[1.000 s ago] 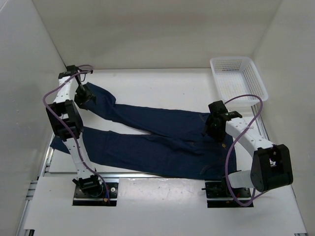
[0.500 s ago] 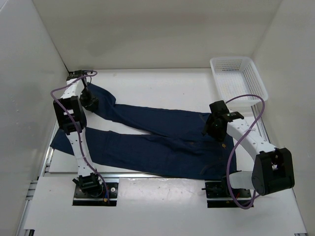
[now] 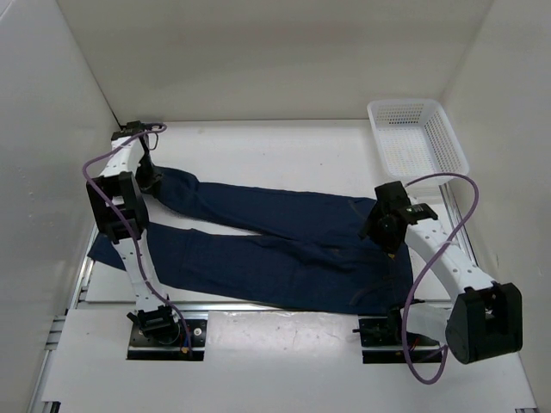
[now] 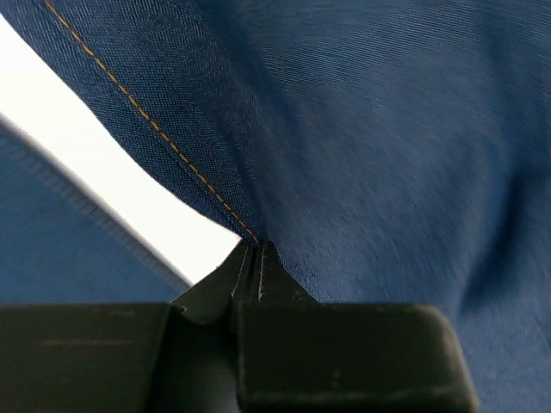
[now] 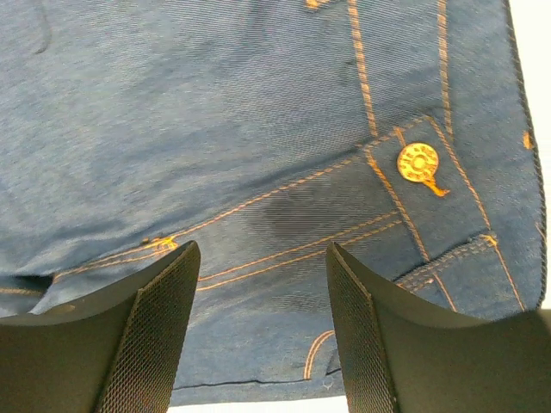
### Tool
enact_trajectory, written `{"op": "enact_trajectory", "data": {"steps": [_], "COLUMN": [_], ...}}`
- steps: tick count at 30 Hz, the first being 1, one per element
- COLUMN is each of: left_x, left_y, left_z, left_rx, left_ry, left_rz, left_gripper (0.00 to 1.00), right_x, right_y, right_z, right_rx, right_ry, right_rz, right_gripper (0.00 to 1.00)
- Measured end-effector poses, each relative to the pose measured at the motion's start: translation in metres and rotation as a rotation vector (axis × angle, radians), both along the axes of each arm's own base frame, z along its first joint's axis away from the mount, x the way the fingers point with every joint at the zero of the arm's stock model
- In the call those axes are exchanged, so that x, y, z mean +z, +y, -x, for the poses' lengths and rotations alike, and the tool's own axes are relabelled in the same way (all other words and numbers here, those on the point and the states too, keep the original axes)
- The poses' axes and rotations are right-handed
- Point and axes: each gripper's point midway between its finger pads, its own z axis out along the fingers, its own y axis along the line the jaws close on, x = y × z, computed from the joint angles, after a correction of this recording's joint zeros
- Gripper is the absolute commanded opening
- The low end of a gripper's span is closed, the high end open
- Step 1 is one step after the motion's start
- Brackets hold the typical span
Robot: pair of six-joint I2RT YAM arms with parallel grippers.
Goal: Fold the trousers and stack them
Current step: Flatten the trousers out
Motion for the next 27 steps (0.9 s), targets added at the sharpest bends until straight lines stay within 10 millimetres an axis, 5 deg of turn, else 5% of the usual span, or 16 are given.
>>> {"op": "enact_trajectory", "data": {"steps": [6, 17, 27], "left_x": [0.028, 0.037, 0.039], "left_y": [0.008, 0.012, 0.011], "left_z": [0.011, 0.021, 0.021], "left_rx": [0.019, 0.018, 0.009], "left_ry": [-0.036, -0.020, -0.018], "left_rz": [-0.046, -0.068, -0.059], "left_gripper": [0.10, 0.10, 0.10], "right_x": [-0.021, -0.041, -0.064], "right_y": [-0.023, -0.099, -0.105], "right_z": [0.010, 0.004, -0.044], "right_rx": [-0.109, -0.423, -0.367], "right_ry": [0.071, 0.158, 0.231], "right_rz": [0.011, 0.035, -0.004], "right_gripper": [0.66, 0.66, 0.60]}}
